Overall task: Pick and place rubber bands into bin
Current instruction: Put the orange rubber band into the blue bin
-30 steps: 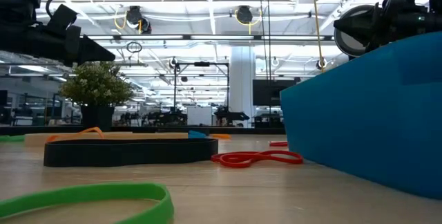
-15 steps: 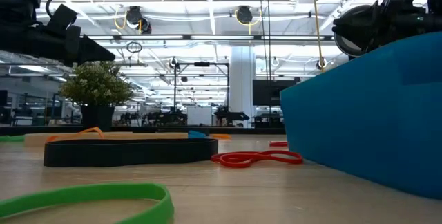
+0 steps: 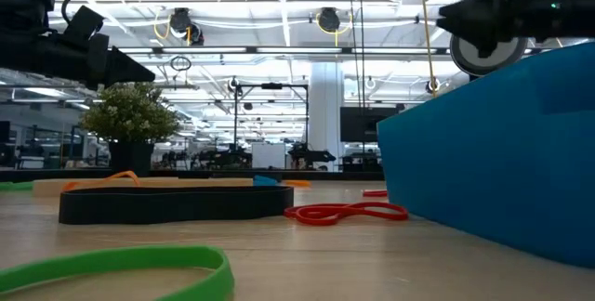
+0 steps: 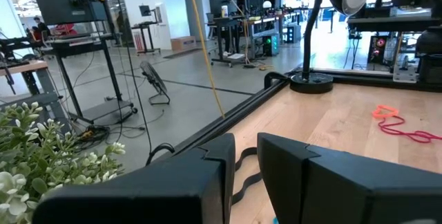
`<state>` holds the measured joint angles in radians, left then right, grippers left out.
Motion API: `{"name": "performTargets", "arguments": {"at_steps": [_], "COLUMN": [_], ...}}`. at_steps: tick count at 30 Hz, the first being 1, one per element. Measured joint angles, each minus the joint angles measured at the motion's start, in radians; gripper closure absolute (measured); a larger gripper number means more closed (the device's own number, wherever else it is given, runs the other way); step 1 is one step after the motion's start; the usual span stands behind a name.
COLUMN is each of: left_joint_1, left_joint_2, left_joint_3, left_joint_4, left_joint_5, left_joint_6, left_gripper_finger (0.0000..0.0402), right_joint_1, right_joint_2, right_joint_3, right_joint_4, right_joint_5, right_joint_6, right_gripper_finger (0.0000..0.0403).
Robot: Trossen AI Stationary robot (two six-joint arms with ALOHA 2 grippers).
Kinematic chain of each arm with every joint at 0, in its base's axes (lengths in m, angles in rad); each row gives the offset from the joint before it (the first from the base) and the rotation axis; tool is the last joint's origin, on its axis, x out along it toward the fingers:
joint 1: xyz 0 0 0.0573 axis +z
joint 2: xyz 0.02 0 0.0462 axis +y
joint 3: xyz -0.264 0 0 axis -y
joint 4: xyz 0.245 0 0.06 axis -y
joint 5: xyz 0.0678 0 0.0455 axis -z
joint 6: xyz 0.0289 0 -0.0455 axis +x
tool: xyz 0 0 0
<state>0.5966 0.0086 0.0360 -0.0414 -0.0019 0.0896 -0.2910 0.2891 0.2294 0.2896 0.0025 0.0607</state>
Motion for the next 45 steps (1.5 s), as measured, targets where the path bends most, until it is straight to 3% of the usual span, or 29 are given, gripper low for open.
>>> {"name": "performTargets", "arguments": {"at_steps": [7,12,18,34,45], "left_joint_1": [0.000,0.001,0.000,0.000,0.000], "left_joint_2": [0.000,0.000,0.000,0.000,0.000], "left_joint_3": [0.000,0.000,0.000,0.000,0.000], "left_joint_4": [0.000,0.000,0.000,0.000,0.000], "left_joint_5": [0.000,0.000,0.000,0.000,0.000], "left_joint_6": [-0.002,-0.002,-0.002,-0.025,-0.028], "left_gripper_finger": [0.0330,0.0330,0.0330,0.0330,0.0330], "right_joint_1": [0.074,0.110,0.094,-0.054,-0.081], "right_joint_2": [0.340,0.540,0.707,1.030,1.209], "right_joint_3": [0.287,0.497,0.659,0.779,0.779], "right_joint_4": [-0.213,-0.488,-0.845,-1.254,-1.232], "right_joint_5": [0.010,0.134,0.154,0.135,0.127], "right_joint_6": [-0.152,-0.233,-0.097,0.408,0.404], "right_gripper_finger": [0.0257,0.0260,0.0263,0.0264,0.0264]}}
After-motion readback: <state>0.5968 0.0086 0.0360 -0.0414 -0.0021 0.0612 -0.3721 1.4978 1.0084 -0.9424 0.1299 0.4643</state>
